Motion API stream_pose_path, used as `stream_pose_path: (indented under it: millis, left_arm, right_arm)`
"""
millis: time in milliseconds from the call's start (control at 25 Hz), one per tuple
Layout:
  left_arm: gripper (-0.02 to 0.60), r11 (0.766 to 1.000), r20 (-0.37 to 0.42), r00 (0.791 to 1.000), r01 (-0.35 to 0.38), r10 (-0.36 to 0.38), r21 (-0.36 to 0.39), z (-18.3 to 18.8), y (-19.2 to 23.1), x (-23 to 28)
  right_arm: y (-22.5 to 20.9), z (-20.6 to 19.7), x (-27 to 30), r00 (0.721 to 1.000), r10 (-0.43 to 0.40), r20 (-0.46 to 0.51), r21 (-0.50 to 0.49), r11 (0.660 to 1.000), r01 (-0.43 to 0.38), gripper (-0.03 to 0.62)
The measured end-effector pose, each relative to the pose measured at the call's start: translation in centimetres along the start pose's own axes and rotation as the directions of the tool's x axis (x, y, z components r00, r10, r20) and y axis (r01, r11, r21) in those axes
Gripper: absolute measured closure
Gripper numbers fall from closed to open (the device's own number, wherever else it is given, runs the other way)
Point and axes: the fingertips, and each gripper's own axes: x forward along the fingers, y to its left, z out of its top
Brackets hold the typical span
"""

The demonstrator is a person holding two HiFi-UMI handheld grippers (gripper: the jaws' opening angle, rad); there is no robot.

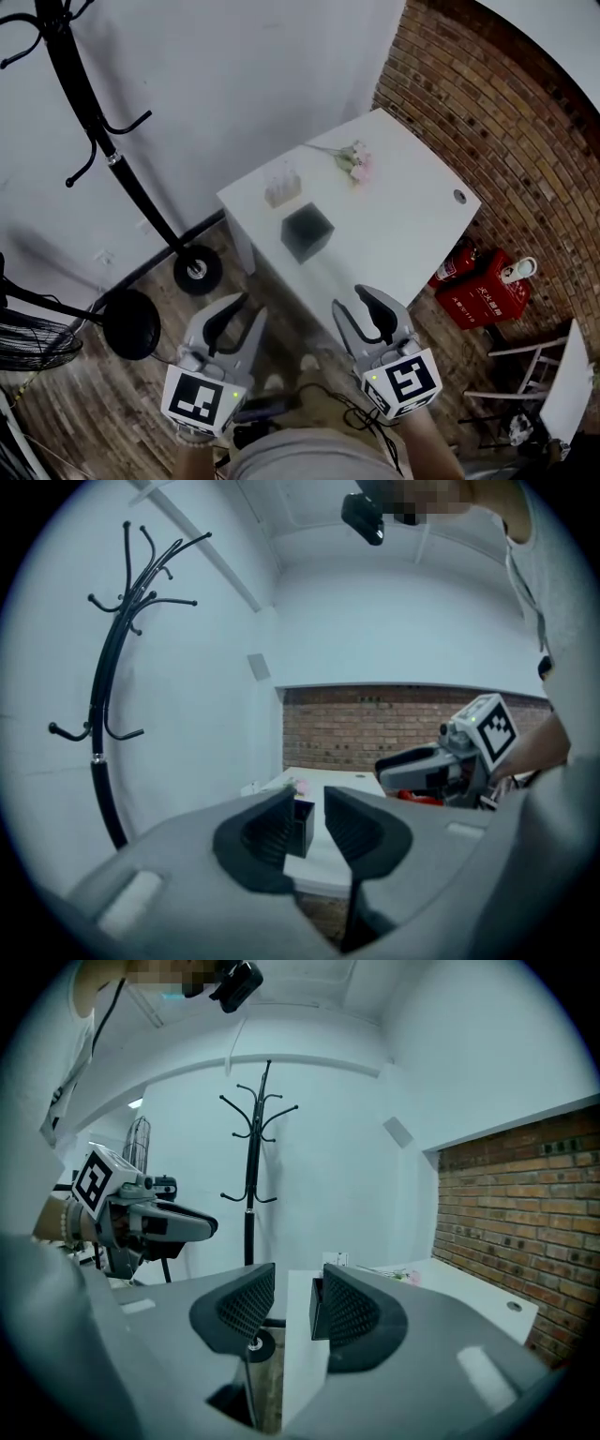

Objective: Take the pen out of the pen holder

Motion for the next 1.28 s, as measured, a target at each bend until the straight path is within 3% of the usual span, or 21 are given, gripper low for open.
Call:
stream_pose_path:
  millis: [440, 1280]
  left_arm:
    - [0.494, 0.988, -0.044, 0.989, -0.141, 0.139, -0.066, -0.6, 2.0, 0.6]
    - [0.494, 0.945, -0.1, 0.95, -0.306, 0.296, -0.111, -2.1, 4.5, 1.3]
  right_arm:
    - [-2.0, -1.4, 6.0, 0.989, 0.136, -0.052, -0.063, 0.988, -0.14, 0.447]
    - [-3.8, -6.8, 14.8, 0.951, 0.241, -0.191, -0.111, 0.958, -0.265, 0.447]
